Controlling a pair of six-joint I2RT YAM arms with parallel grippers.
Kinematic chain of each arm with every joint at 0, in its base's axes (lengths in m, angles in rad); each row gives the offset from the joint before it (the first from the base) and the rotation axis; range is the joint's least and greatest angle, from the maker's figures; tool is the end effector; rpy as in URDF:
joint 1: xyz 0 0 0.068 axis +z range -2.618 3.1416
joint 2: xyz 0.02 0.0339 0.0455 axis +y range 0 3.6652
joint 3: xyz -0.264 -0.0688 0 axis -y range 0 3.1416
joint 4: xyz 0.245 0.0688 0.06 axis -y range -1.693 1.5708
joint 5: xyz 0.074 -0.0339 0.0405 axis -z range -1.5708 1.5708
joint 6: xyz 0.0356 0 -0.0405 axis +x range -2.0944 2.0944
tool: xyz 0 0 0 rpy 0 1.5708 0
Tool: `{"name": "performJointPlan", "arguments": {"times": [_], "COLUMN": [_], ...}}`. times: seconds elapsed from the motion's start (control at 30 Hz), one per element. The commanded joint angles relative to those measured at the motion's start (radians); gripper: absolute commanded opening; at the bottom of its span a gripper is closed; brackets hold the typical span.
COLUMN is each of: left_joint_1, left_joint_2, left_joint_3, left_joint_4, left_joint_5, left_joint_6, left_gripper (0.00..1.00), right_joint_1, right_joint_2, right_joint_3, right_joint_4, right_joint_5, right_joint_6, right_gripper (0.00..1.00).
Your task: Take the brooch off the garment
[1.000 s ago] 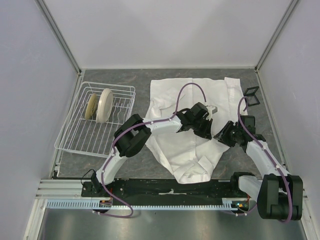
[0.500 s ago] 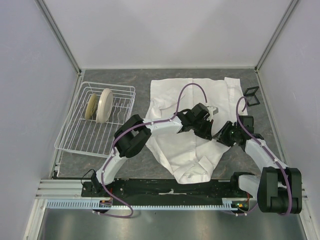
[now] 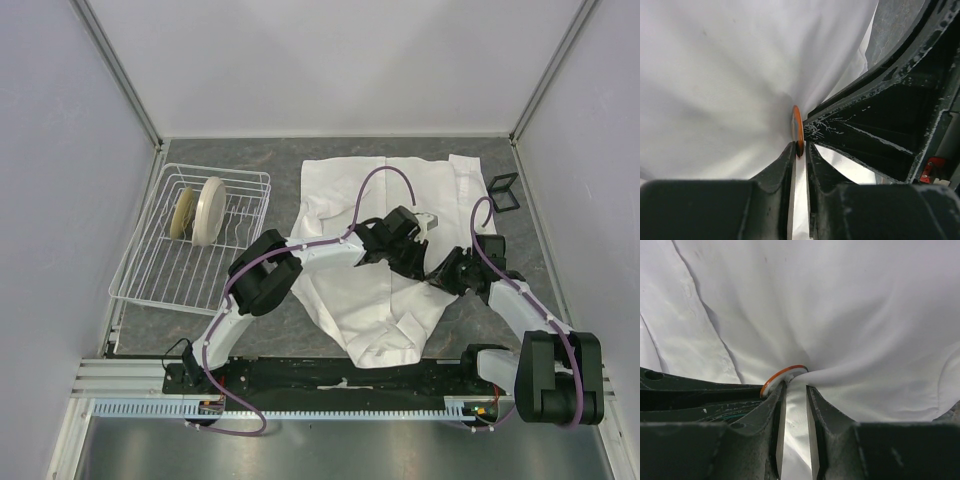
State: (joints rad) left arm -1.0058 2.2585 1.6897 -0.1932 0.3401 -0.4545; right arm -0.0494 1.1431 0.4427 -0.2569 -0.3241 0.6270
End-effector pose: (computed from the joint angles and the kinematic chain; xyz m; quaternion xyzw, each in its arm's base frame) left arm 0.2599 -0.4321 0.1618 0.3107 0.8538 -0.3746 0.1852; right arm 0.1988 0.0015 0.1536 0.2662 0.9037 0.2323 0.2419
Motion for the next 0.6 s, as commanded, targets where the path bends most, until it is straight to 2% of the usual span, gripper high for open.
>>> {"name": "performJointPlan", "arguments": {"times": [0.0,0.17,0.27,0.4,0.57], "left_joint_1": [-0.004,-0.002,-0.004,-0.004,-0.004], "left_joint_2": [-0.037,-0.039,-0.025,-0.011,0.003], "left_joint_3": [0.061,0.064,0.077,0.087,0.096], "left_joint_4": [0.023,0.02,0.011,-0.002,-0.023], "left_joint_5": [0.0,-0.019,-0.018,-0.015,-0.024], "left_joint_6": [0.027,0.031,0.034,0.033,0.039], "left_gripper": [0.21,0.31,0.29,0.23,0.22], "right_joint_1": [0.002,0.002,0.002,0.002,0.002], "right_joint_2": [0.006,0.003,-0.002,-0.022,-0.034], "right_joint_3": [-0.021,-0.024,-0.027,-0.019,-0.004], "right_joint_4": [-0.002,-0.012,-0.015,-0.024,-0.035], "right_joint_5": [0.014,0.016,0.011,0.013,0.005], "right_joint_6": [-0.004,-0.007,-0.007,-0.004,0.002], "right_gripper": [0.28,0.23,0.22,0.22,0.22]}}
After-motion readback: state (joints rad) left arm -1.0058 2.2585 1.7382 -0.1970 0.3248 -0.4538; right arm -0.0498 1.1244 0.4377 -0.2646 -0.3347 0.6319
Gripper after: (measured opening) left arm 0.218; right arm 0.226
